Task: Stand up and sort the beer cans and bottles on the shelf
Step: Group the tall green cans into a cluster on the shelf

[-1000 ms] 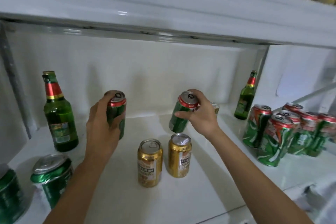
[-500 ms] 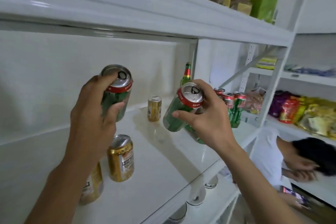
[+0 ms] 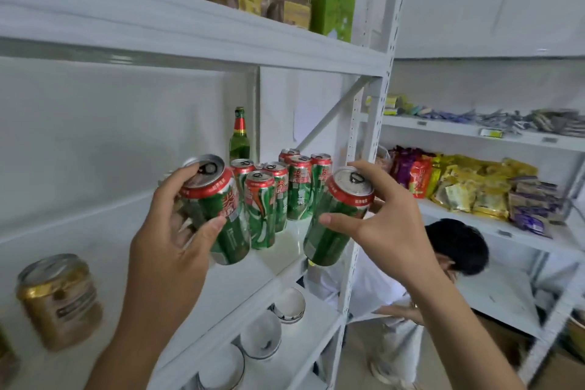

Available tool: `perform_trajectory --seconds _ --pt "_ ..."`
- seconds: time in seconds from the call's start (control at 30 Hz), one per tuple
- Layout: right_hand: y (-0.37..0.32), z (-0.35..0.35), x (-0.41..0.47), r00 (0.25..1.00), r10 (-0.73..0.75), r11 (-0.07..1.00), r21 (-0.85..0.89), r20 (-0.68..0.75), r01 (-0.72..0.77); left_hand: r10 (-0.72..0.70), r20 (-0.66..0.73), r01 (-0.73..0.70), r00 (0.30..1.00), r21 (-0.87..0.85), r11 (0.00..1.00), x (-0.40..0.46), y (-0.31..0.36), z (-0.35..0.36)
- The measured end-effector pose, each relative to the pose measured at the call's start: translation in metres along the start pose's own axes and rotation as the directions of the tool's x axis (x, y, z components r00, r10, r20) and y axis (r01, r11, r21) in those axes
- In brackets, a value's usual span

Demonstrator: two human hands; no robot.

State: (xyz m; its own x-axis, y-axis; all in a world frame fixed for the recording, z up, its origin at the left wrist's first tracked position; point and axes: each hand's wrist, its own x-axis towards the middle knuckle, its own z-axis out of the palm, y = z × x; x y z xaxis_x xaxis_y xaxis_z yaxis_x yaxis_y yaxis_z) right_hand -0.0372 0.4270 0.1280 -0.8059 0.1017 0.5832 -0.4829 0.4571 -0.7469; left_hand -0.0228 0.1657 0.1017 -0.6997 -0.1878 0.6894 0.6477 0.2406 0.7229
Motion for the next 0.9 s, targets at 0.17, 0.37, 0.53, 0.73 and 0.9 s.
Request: perform_trajectory --seconds 0.17,0.37,0.53,0.73,0.9 --pt "0.029 -0.017 0.006 1.000 0.030 0.999 -0.013 0.001 -0.030 -0.031 0.033 0.030 0.999 0.016 0.999 -0.002 -0.007 0.037" --pt "0.055 -0.022 0.031 0.998 0.060 0.998 -0.003 -0.004 -0.060 -0.056 0.100 0.059 0.993 -0.031 0.998 0.009 -0.031 0.073" --pt "0.076 -0.025 0.058 0.998 0.062 0.998 -0.007 -0.007 -0.062 -0.076 0.143 0.085 0.987 -0.054 0.995 0.026 -0.053 0.092" --pt "0.110 -0.037 0.083 0.996 0.088 0.996 -0.033 -0.003 -0.088 -0.071 0.125 0.086 0.990 -0.120 0.989 0.038 -0.071 0.120" --pt "0.145 -0.050 0.105 0.992 0.124 0.992 -0.008 0.015 -0.124 -0.122 0.098 0.133 0.988 -0.123 0.983 0.041 -0.079 0.154"
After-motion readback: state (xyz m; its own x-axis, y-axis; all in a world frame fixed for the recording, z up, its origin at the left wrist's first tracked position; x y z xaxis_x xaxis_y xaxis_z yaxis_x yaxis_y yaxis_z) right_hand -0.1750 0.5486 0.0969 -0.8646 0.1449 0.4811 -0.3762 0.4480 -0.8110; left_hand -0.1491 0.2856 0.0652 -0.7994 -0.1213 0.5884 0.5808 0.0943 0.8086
